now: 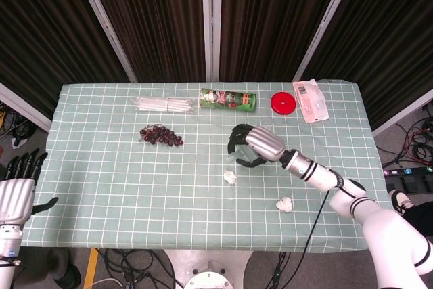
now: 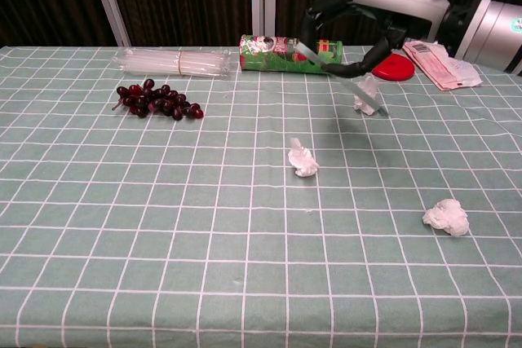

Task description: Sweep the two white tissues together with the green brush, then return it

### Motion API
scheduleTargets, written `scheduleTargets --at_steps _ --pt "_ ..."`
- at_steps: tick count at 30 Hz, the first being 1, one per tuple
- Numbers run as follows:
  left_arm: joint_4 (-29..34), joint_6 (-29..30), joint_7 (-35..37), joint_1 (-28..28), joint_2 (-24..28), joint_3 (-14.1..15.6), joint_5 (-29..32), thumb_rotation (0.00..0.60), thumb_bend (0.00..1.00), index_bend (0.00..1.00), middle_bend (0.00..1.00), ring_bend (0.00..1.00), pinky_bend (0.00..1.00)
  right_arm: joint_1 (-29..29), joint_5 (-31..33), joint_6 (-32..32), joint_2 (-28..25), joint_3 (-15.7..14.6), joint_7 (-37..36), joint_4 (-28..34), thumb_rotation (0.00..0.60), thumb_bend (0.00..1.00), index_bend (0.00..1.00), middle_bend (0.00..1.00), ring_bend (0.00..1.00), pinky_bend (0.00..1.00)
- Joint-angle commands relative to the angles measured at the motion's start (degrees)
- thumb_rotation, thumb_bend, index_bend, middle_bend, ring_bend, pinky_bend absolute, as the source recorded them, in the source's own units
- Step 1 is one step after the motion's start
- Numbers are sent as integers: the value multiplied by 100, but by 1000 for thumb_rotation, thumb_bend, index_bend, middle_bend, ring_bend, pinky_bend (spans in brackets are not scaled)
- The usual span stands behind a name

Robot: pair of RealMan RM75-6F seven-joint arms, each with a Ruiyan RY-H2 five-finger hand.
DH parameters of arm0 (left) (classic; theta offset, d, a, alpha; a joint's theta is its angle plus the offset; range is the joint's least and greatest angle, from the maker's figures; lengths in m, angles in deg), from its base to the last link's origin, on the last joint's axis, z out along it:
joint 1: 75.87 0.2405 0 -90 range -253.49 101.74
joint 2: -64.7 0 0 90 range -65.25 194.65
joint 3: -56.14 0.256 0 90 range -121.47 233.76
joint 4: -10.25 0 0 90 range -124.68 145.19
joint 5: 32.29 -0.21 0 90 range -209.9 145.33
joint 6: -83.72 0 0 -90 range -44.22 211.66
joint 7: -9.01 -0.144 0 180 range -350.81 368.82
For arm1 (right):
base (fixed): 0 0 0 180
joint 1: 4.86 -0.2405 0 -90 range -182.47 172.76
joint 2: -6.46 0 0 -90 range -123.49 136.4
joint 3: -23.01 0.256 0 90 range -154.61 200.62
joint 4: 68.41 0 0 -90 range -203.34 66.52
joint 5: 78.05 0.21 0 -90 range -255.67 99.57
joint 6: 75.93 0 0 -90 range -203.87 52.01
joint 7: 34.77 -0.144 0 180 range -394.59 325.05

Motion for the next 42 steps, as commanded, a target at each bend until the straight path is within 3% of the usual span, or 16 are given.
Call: scheduleTargets --at_steps 1,9,16,22,27,31,34,38,42 --pt "5 18 1 2 1 1 -18 600 0 72 7 0 34 -117 403 -885 150 271 -4 -656 600 513 759 644 288 212" --pt "84 39 -62 22 42 13 -8 600 0 72 7 0 34 -358 359 -1897 817 75 -308 -1689 600 513 764 644 288 212" --pt "122 78 -76 55 63 24 -6 600 0 72 7 0 34 -369 284 -1911 1127 -33 -682 -1977 600 513 765 644 288 212" --pt "98 121 -36 88 43 30 -10 600 0 72 7 0 35 -242 16 -1150 965 -255 -1055 -1593 600 513 765 644 288 217" --pt "65 142 -2 101 26 43 -41 600 0 72 7 0 34 -104 -221 -293 655 -394 -1145 -914 600 511 766 644 288 220" --pt "58 180 18 113 23 39 -68 600 0 72 7 0 34 -9 -433 260 306 -503 -845 -189 600 511 767 644 288 221" --pt "50 190 29 127 22 42 -62 600 0 72 7 0 35 64 -419 604 63 -387 -430 209 600 512 767 644 288 222" --pt "48 170 34 122 23 47 -66 600 0 72 7 0 34 48 -126 537 -203 -72 -148 479 600 512 768 644 288 221" --pt "53 150 25 105 14 34 -61 600 0 72 7 0 34 -119 180 -193 -148 119 -57 151 600 512 768 644 288 222"
